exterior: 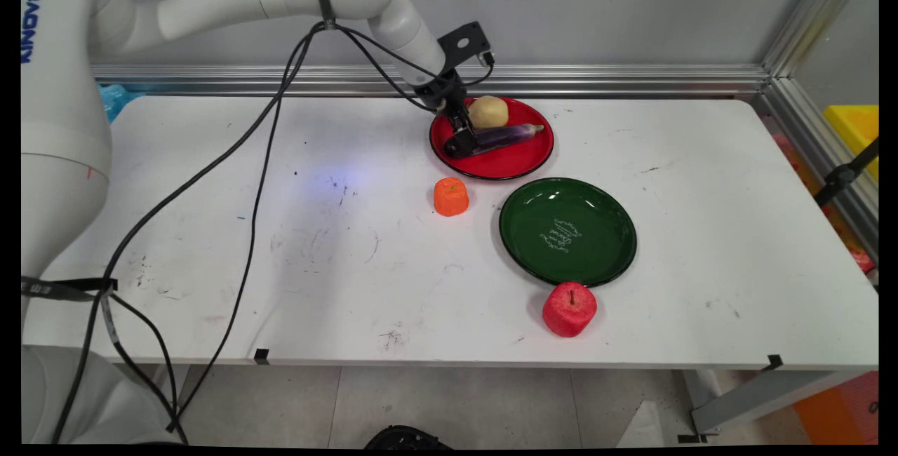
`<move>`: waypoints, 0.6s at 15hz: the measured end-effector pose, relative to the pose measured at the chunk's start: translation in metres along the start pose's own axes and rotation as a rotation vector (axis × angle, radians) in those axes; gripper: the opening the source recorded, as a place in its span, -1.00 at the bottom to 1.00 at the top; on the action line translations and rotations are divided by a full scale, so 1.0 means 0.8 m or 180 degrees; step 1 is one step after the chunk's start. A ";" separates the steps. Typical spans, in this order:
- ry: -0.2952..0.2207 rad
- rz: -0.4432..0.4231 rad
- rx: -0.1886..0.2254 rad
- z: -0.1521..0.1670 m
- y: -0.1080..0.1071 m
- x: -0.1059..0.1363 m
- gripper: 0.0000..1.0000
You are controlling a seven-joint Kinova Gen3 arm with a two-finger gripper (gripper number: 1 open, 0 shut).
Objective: Pick up the eggplant from the red plate, then place the picked object on the table
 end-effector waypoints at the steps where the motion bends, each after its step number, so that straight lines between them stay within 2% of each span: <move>1: -0.0004 -0.0010 -0.0008 0.005 0.000 -0.001 1.00; 2: -0.0007 -0.0019 -0.0016 0.008 0.000 -0.001 -1.00; 9: -0.0024 -0.0057 -0.0091 0.017 0.001 -0.002 -1.00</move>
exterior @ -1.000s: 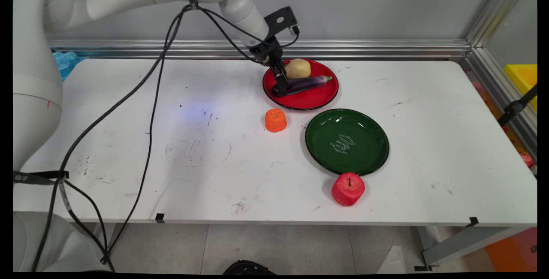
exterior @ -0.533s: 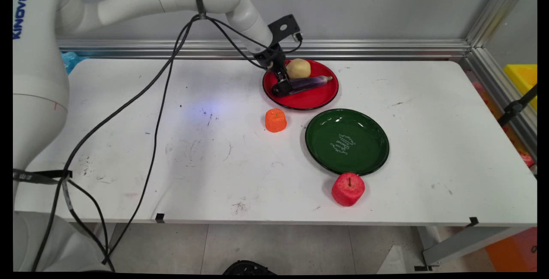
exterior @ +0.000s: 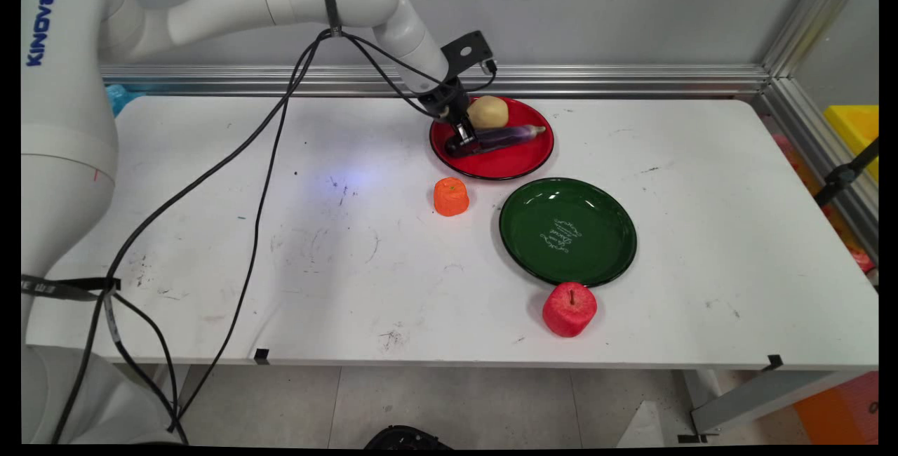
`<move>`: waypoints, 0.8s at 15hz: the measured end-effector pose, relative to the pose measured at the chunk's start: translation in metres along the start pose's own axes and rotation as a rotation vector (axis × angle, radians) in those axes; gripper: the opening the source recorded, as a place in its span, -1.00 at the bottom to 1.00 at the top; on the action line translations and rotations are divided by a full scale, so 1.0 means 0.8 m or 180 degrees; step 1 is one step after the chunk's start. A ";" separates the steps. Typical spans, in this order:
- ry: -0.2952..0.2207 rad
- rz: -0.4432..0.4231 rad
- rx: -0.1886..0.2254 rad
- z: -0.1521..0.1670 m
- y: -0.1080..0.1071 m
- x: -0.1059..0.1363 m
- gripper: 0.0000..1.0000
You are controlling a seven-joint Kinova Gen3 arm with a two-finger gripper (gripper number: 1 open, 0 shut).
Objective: Place the picked object on the table
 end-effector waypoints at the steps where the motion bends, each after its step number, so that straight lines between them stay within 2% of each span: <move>1: 0.0000 -0.0001 -0.0010 -0.002 0.000 0.001 -1.00; 5: 0.0020 0.0056 -0.0082 -0.020 0.002 0.008 -1.00; 12: 0.0123 0.0321 -0.0197 -0.086 0.029 0.016 -1.00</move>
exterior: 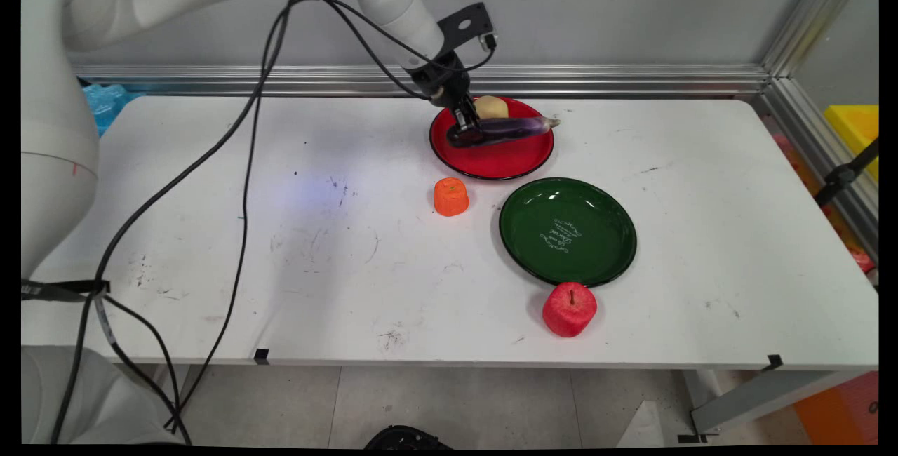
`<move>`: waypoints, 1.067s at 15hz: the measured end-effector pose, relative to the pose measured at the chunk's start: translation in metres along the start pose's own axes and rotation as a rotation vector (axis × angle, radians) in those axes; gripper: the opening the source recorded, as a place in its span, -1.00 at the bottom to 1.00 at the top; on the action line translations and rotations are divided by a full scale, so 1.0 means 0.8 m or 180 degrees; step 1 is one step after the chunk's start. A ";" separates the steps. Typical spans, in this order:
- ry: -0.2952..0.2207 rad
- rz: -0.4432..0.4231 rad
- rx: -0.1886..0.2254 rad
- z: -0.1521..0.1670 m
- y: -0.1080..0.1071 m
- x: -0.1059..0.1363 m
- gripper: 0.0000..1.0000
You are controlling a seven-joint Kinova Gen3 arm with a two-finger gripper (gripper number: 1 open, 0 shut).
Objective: Place the picked object on the table
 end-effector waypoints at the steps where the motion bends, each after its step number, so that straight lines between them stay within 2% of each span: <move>1: 0.0007 0.0047 -0.0034 -0.009 0.008 -0.003 -1.00; 9: 0.0011 0.0277 -0.0209 -0.047 0.059 -0.032 -1.00; 16: -0.0091 0.0412 -0.0350 -0.069 0.101 -0.089 -1.00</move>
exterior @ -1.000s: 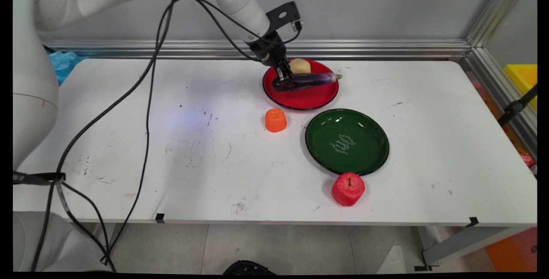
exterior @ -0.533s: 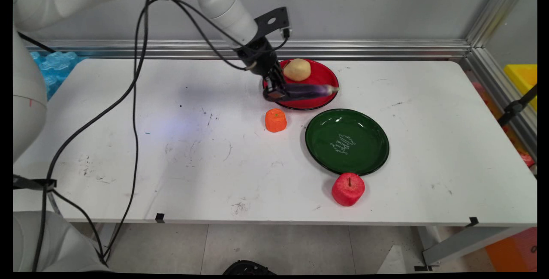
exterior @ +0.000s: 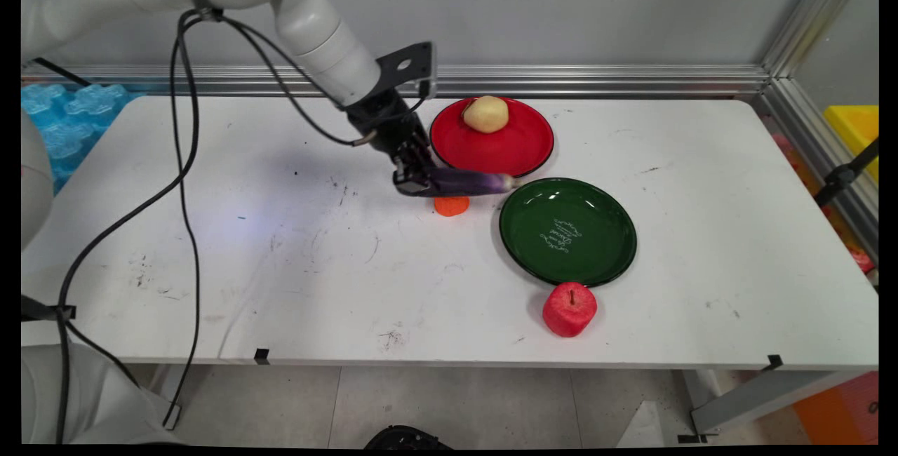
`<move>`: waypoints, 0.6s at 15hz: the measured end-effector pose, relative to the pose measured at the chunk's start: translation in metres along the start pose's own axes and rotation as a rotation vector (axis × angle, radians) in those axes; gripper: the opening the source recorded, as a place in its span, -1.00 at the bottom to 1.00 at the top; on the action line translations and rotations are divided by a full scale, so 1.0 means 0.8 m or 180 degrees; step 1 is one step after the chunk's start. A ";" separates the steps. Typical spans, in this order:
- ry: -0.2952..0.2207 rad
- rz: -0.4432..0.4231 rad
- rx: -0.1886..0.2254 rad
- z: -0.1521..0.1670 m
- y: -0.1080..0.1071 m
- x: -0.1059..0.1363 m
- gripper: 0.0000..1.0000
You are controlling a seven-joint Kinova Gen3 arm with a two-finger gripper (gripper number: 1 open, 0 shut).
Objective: Place the picked object on the table
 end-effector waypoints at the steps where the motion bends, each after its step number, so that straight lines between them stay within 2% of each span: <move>1: -0.0007 0.0009 -0.0007 0.000 0.003 -0.004 -1.00; 9: -0.0043 0.0134 -0.0079 0.011 0.027 -0.038 -1.00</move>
